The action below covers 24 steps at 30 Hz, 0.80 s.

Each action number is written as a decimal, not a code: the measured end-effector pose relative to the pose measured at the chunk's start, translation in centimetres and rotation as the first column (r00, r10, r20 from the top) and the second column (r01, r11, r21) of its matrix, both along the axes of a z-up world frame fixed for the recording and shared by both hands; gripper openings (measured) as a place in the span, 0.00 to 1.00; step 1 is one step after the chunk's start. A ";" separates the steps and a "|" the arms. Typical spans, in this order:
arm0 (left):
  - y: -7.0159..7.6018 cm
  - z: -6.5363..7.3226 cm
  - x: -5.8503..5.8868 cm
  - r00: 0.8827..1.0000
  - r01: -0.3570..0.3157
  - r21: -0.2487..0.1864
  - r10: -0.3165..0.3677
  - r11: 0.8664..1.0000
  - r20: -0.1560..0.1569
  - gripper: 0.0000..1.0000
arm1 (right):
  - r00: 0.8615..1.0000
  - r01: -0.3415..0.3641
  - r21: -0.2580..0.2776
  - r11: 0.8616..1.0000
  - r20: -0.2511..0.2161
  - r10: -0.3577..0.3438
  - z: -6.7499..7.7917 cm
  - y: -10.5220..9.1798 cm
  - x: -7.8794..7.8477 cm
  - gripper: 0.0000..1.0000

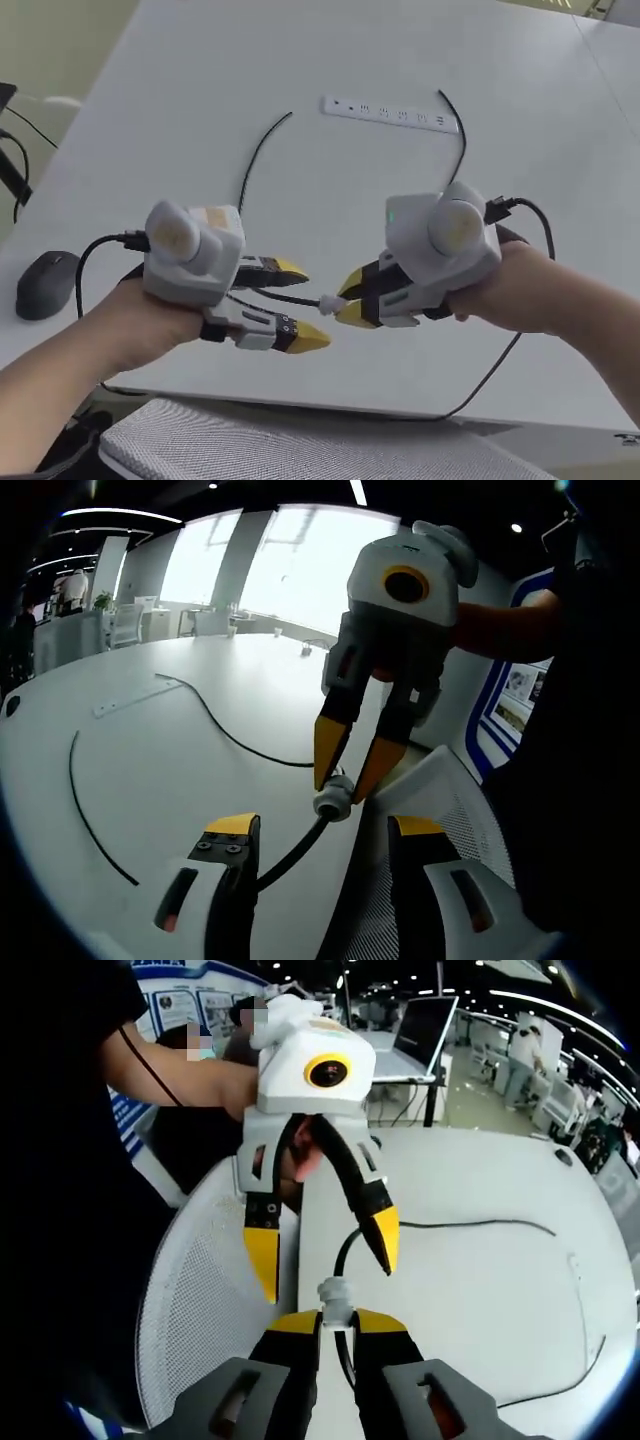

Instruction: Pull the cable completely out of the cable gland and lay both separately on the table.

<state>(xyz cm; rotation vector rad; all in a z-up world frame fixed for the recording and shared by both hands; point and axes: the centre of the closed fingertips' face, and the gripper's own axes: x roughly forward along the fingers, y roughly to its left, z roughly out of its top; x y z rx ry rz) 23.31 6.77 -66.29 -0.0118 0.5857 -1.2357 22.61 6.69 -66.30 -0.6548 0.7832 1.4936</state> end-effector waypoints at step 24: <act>-1.2 1.0 -0.9 0.996 0.084 -0.046 -0.083 0.995 0.030 0.17 | 0.998 -0.060 0.002 0.998 0.012 0.060 0.0 -0.5 -0.7 0.06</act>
